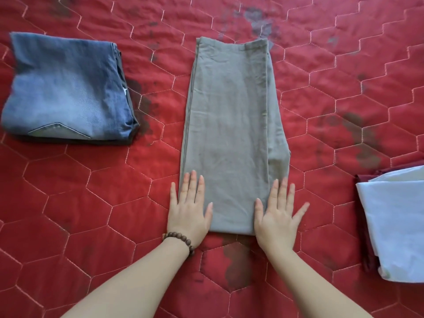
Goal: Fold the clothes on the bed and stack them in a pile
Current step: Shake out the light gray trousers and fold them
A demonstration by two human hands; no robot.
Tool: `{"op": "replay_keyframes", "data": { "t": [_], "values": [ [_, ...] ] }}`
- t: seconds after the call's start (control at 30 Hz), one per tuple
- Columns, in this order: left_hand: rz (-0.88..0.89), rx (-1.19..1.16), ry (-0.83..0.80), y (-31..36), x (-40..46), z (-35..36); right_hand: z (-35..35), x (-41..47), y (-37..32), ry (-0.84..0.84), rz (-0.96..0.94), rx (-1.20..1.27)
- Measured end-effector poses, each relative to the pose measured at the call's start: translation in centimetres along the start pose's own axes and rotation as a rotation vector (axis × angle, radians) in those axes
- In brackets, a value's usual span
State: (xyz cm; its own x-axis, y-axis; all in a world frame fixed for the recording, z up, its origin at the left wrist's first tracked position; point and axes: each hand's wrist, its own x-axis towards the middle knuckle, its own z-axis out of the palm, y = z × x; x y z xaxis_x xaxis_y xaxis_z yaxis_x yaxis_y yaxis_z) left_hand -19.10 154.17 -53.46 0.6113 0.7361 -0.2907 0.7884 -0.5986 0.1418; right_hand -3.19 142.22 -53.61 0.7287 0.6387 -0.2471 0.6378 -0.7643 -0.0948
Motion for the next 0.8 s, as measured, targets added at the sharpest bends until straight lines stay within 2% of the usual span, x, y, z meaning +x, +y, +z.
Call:
{"op": "replay_keyframes", "data": {
  "t": [0.1,0.17,0.23,0.33,0.5,0.6,0.8],
  "values": [
    [0.124,0.036,0.028,0.9,3.9,-1.0,-0.7,3.6,-2.0,0.1,-0.275,0.008],
    [0.202,0.055,0.043,1.7,7.4,-1.2,-0.6,6.6,-4.4,0.081,-0.461,-0.005],
    [0.243,0.096,0.034,1.7,9.9,-1.2,-0.2,9.0,-6.0,0.019,-0.55,-0.05],
    [0.315,0.14,0.034,-0.8,11.1,-1.4,-0.2,10.9,-4.5,-0.006,-0.537,-0.124],
    [0.366,0.087,0.022,-6.0,11.4,-2.2,-1.6,12.1,2.7,-0.012,-0.402,-0.21],
    [0.459,0.134,0.037,-8.1,11.7,-3.3,-2.8,12.6,5.3,-0.055,-0.448,-0.225],
    [0.59,0.323,0.155,-11.5,10.7,-4.6,-5.0,11.3,10.8,0.009,-0.552,-0.247]
  ]
}}
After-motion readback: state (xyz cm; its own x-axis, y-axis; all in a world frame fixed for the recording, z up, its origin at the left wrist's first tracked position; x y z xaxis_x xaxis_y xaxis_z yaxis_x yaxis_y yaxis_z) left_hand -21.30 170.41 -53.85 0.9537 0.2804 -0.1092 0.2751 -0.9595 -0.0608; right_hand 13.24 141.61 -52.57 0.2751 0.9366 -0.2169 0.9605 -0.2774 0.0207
